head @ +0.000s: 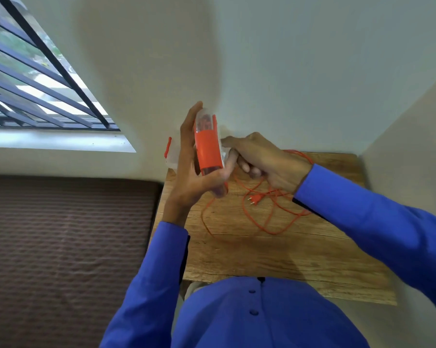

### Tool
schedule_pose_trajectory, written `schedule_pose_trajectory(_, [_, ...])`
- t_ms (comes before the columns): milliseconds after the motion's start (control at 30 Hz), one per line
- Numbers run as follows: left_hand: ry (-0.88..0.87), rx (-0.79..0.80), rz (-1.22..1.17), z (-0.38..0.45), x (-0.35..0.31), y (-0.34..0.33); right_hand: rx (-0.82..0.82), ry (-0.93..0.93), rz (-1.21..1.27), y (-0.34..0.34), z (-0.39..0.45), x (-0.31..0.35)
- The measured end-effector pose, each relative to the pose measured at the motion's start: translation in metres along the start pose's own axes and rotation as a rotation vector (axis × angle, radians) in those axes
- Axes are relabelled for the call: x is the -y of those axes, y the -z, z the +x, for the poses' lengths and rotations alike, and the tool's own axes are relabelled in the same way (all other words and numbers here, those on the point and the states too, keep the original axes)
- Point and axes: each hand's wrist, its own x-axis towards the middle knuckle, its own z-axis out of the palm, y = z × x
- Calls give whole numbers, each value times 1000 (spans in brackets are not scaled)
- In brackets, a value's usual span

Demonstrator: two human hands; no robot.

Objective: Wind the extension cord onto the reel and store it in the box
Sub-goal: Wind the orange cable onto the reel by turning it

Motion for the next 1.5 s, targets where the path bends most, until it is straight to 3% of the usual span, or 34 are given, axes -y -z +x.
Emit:
schedule_pose_trajectory(67, [88, -36, -99, -1, 0, 3, -86, 271, -117, 1, -5, 4])
schedule_pose_trajectory(167, [187, -96, -302, -2, 1, 1, -256, 709, -550, 1, -11, 8])
schedule_pose_trajectory(300, [136, -66, -485, -2, 4, 6, -81, 876, -914, 3, -15, -7])
schedule_pose_trajectory(367, [138, -49, -519, -4, 4, 8, -42, 887, -912, 6, -13, -12])
schedule_pose_trajectory(467, [167, -58, -503, -3, 4, 4, -111, 852, -783, 4, -5, -14])
schedule_pose_trajectory(633, [219, -104, -424, -5, -3, -7, -126, 551, -174, -2, 3, -10])
schedule_pose_trajectory(767, [273, -118, -318, -8, 0, -5, -208, 285, -80, -6, 4, -6])
schedule_pose_trajectory(867, [217, -100, -187, -9, 7, -3, -76, 39, -28, -7, 0, -3])
schedule_pose_trajectory(933, [169, -61, -157, -9, 5, -2, -9, -3, -10, -7, -6, 1])
schedule_pose_trajectory(1000, [177, -55, -174, -12, 8, 1, -110, 153, -205, -7, -10, 1])
schedule_pose_trajectory(1067, [205, -83, -243, -14, 8, 2, -293, 472, -506, -5, -13, -5])
schedule_pose_trajectory(1100, [226, -89, -309, -13, 6, 1, -307, 626, -620, -4, -17, -6])
schedule_pose_trajectory(1167, [254, -125, -436, -11, 4, -3, -169, 846, -846, -2, -23, -12])
schedule_pose_trajectory(1233, [270, -161, -535, -8, 4, -4, -88, 938, -1063, 1, -23, -19])
schedule_pose_trajectory(1300, [253, -179, -579, -6, 5, -2, -129, 995, -1181, 2, -22, -22])
schedule_pose_trajectory(1500, [254, -142, -635, -8, 6, -6, -129, 1070, -1254, 14, -4, -19])
